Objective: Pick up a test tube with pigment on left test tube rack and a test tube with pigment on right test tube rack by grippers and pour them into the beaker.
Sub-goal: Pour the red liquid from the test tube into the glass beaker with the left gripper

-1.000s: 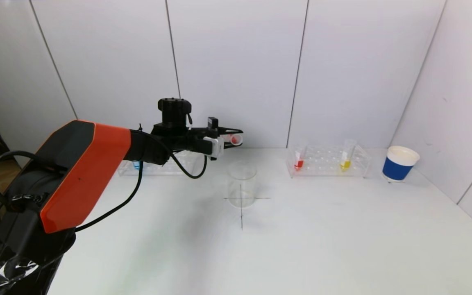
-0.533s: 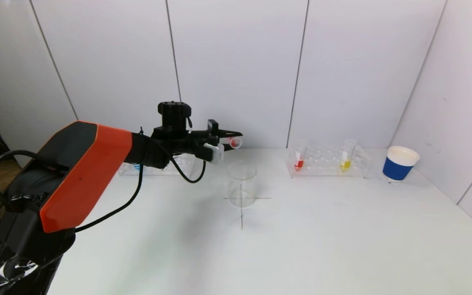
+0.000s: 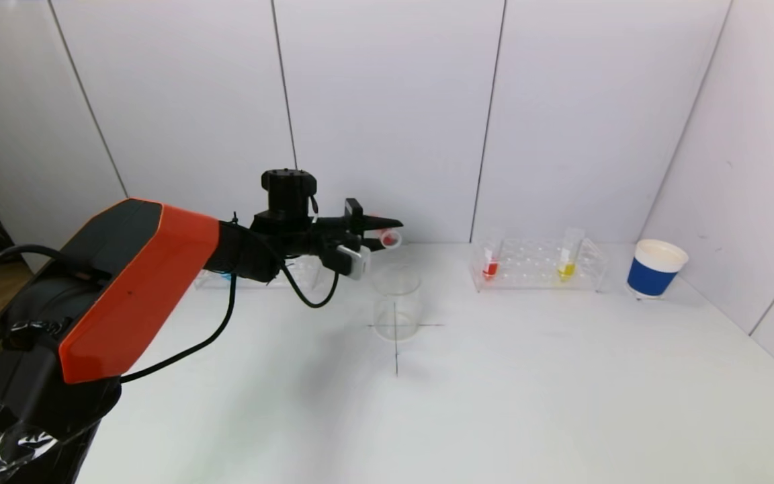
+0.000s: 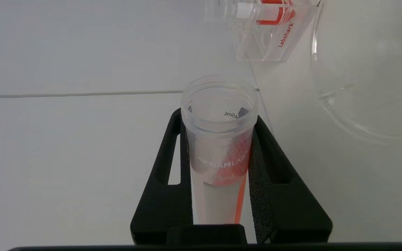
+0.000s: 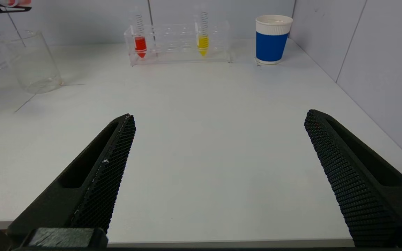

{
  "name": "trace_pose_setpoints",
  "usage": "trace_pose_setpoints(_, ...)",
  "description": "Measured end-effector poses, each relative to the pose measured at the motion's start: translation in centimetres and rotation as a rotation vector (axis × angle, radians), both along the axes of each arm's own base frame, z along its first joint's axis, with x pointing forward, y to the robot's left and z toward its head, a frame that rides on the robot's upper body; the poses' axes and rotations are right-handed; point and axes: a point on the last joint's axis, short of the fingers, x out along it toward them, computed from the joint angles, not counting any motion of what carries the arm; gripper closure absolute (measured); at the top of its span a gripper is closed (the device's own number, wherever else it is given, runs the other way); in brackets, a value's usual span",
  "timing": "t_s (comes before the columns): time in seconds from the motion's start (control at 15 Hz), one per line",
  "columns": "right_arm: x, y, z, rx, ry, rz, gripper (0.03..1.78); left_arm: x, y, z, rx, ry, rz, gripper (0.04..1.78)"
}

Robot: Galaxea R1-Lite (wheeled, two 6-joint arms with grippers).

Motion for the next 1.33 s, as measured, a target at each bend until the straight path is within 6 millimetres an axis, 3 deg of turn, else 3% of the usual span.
trace_pose_setpoints(1.33, 0.0, 0.0, 0.0, 0.0, 0.0, 0.0, 0.05, -0.42, 0.18, 0.54, 0.076, -0.239, -0.018, 1.35)
